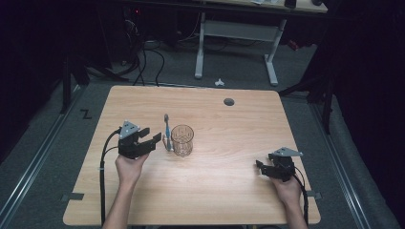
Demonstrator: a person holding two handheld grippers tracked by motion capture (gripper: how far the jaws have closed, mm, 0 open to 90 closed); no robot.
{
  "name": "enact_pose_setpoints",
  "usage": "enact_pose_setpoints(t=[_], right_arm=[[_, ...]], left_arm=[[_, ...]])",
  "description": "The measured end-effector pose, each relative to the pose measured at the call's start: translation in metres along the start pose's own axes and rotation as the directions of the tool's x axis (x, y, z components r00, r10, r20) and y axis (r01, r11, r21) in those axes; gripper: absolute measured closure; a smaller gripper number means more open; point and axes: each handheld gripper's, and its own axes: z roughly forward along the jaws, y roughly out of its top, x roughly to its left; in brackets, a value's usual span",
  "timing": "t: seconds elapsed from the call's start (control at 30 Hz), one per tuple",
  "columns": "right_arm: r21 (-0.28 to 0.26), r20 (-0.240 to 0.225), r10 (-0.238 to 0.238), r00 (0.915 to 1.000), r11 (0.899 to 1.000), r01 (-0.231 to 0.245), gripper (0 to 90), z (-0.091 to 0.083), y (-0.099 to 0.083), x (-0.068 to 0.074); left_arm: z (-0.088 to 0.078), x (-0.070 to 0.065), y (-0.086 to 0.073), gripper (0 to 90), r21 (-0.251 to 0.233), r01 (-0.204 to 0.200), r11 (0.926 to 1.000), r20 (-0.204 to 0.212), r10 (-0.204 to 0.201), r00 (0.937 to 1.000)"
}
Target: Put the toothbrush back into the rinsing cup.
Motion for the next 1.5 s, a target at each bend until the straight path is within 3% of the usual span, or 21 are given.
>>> enact_pose_setpoints(t=[0.77, 1.5], right_arm=[[0.0, 0.0, 0.0, 1.0, 1.0, 0.0, 34.6, 0.0, 0.0, 0.0], [0.0, 0.0, 0.0, 1.0, 1.0, 0.0, 34.6, 0.0, 0.0, 0.0]], left_arm=[[-0.02, 0.004, -0.014, 42.1, 0.003, 0.008, 1.0, -0.028, -0.008, 0.9996], [-0.029, 0.009, -0.038, 41.8, 0.046, 0.024, 0.9987, -0.06, -0.022, 0.998]])
